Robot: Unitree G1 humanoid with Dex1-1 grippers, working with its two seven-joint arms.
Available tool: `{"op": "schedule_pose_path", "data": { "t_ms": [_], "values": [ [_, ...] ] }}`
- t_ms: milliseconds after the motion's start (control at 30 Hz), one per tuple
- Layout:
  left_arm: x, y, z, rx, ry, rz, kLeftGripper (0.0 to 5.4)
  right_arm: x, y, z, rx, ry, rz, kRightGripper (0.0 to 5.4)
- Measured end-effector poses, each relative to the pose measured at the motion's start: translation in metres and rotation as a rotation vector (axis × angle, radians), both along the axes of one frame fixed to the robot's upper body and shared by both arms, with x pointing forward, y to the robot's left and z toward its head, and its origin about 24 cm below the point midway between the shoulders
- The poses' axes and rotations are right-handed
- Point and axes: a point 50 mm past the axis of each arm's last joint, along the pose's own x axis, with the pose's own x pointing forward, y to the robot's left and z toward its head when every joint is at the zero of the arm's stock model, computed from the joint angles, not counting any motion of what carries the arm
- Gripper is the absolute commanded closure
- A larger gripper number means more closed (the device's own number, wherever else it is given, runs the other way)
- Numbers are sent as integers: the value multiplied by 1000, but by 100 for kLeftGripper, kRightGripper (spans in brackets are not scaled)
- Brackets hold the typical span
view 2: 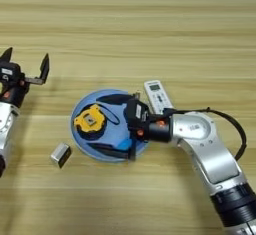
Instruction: Move the objects on the table
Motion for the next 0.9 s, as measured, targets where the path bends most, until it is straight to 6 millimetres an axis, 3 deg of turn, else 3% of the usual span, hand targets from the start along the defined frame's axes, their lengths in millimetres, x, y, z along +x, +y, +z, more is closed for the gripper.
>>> {"op": "schedule_pose_path", "data": {
  "t_ms": [167, 333, 533, 733, 900],
  "values": [
    [0, -1, 0, 2, -1, -3, 0, 5, -16, 1, -127, 1, 37, 3],
    [0, -1, 0, 2, -2, -5, 0, 20, -30, 23, -283, -70, 90, 3],
    [0, -2, 1, 2, -4, -7, 0, 44, -32, 45, -463, -131, 146, 3],
    [0, -3, 2, 2, -11, -9, 0, 56, -31, 41, -681, -115, 224, 3],
    [0, -3, 2, 2, -11, -10, 0, 63, -32, 30, -767, -65, 253, 3]
  ]
}}
